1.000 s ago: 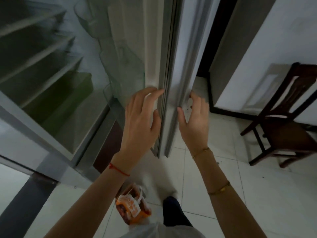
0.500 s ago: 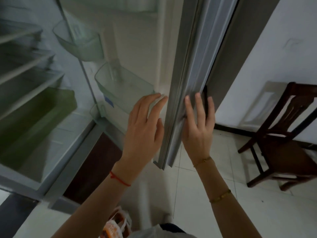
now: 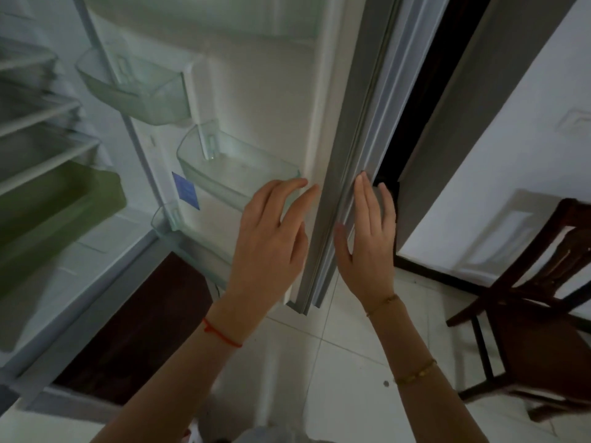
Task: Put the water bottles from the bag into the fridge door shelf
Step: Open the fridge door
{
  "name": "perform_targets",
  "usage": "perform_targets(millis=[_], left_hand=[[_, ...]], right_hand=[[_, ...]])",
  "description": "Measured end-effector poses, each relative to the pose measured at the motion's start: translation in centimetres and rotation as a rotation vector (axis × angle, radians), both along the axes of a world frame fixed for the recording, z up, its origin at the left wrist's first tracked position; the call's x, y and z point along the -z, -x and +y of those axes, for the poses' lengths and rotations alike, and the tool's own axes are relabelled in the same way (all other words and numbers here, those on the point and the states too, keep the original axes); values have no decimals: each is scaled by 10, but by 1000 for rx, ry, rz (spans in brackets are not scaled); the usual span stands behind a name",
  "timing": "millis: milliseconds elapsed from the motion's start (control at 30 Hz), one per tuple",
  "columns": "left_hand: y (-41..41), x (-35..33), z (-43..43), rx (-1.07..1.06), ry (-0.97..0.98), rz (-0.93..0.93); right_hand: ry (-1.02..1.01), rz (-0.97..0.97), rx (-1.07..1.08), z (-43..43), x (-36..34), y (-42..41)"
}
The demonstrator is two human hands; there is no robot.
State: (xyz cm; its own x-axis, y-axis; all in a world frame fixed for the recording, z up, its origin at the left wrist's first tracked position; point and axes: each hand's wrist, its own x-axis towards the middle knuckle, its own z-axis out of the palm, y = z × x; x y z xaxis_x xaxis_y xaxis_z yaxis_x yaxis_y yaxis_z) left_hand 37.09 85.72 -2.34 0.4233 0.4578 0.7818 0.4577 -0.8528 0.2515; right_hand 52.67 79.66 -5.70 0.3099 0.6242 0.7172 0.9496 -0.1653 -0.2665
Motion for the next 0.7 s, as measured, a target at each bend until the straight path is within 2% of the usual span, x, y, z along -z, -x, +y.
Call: perform_targets(millis=[233,367,700], left_hand=[[-35,-2,23,-69,56,55],[-56,2,45,-64,93,86],[-112,8,95,-10,18,87]], right_hand=[[15,118,-20,26,-2,-38],[6,251,-122,42,-3,-60],[-29,427,-219,93,-5,-121]])
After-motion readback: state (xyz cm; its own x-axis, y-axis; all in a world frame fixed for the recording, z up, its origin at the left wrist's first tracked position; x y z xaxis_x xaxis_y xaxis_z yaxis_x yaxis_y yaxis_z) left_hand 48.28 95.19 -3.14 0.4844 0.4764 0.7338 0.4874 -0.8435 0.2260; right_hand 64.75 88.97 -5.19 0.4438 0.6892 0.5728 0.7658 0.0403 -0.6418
